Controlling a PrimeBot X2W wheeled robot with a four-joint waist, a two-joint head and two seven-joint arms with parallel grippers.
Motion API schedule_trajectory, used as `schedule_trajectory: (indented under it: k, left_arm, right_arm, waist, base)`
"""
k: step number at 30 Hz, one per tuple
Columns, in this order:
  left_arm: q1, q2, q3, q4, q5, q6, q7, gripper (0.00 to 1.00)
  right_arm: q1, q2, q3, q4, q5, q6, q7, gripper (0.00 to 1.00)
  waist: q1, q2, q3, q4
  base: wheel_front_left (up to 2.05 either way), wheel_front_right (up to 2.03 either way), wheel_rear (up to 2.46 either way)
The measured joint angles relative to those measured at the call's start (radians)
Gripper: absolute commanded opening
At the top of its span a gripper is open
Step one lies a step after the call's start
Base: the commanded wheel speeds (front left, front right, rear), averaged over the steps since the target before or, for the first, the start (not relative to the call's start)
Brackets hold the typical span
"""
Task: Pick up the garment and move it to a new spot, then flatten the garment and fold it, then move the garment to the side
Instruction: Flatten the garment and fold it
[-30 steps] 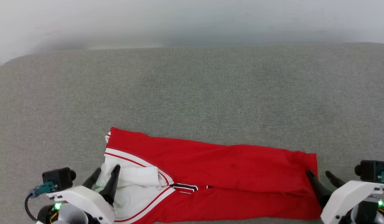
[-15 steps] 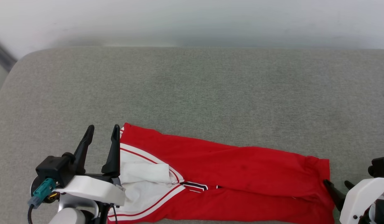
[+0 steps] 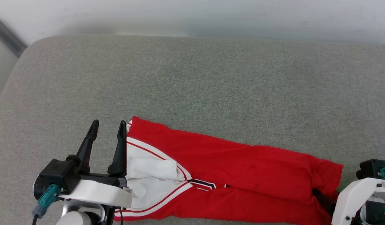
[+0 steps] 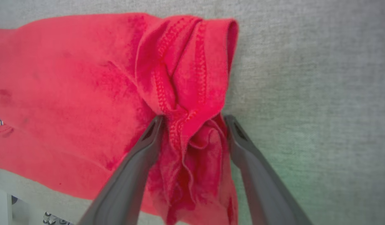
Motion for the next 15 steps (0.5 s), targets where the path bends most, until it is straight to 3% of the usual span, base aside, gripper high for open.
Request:
schedule_trajectory:
  k: [1, 2, 3, 15]
  left_arm:
    - [0.000, -0.001, 0.001, 0.000, 0.000, 0.000, 0.000, 1.00]
    - [0.000, -0.002, 0.002, 0.001, 0.001, 0.000, 0.000, 1.00]
    - [0.000, -0.002, 0.002, 0.003, 0.001, -0.001, 0.000, 1.00]
    - [0.018, -0.004, 0.001, 0.024, 0.022, 0.002, 0.000, 1.00]
  right_arm:
    - [0.000, 0.001, 0.006, 0.000, 0.005, 0.000, 0.003, 0.48]
    - [-0.002, 0.002, 0.008, 0.000, 0.016, 0.000, 0.003, 0.14]
    - [-0.004, 0.003, 0.009, 0.003, 0.024, 0.000, 0.004, 0.00]
    - [-0.021, -0.029, 0.028, -0.008, 0.069, 0.002, -0.028, 0.00]
  waist:
    - [0.0000, 0.0000, 0.001, 0.000]
    - [0.0000, 0.0000, 0.003, -0.001]
    - [0.0000, 0.0000, 0.003, -0.002]
    - [0.0001, 0.0000, -0.038, -0.008]
  base:
    - [0.00, 0.00, 0.00]
    - [0.00, 0.00, 0.00]
    - [0.00, 0.00, 0.00]
    - [0.00, 0.00, 0.00]
